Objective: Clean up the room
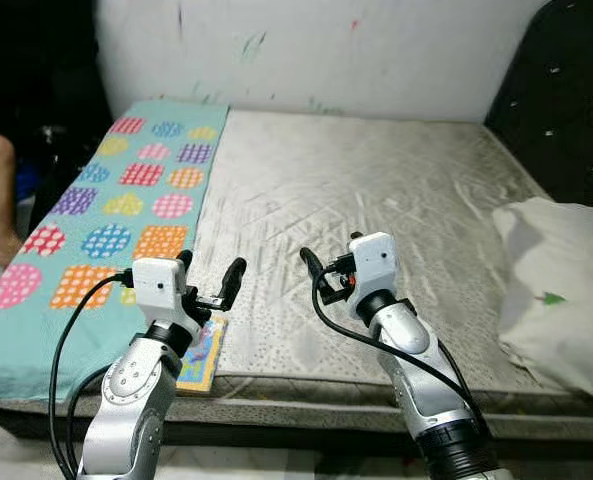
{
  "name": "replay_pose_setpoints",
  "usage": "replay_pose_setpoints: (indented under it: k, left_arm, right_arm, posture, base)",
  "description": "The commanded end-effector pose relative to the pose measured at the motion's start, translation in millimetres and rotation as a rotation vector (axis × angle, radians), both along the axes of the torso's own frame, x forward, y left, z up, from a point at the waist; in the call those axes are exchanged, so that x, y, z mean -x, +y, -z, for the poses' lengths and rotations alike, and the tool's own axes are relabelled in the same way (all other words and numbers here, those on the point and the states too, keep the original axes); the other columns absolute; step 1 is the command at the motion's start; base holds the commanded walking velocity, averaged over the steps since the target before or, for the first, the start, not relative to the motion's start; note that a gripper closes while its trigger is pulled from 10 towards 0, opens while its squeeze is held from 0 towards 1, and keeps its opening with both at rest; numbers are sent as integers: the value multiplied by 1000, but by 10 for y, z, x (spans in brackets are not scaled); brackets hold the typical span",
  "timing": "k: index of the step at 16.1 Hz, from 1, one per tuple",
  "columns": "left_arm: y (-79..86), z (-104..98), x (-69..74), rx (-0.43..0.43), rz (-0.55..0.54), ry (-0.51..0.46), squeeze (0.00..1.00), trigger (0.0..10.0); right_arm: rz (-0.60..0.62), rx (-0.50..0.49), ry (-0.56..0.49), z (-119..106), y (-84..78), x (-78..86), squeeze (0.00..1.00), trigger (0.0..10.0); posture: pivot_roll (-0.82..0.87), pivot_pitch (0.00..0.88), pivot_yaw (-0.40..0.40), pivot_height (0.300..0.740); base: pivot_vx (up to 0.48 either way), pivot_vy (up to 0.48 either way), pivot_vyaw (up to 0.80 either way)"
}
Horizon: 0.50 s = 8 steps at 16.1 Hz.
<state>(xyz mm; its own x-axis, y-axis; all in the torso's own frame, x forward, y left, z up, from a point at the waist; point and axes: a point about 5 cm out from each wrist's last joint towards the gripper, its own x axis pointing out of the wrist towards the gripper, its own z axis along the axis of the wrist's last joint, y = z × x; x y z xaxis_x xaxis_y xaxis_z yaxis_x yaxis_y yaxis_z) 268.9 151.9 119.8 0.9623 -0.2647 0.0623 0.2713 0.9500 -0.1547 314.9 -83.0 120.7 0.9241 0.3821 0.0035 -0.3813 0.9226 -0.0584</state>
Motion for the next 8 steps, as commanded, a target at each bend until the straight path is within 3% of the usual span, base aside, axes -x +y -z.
replay_pose_setpoints:
  k: [1, 8]
  left_arm:
    - [3, -15, 10, -3, -3, -8, 0, 10000]
    - [4, 4, 21, 1, -16, 3, 0, 10000]
  right_arm:
    - [7, -6, 3, -15, -7, -26, 0, 10000]
    - [22, -4, 6, 7, -29, -22, 0, 10000]
  posture:
    - [-108, 0, -51, 740]
    - [-108, 0, -47, 740]
  base:
    - [360, 0, 0]
    - [344, 0, 0]
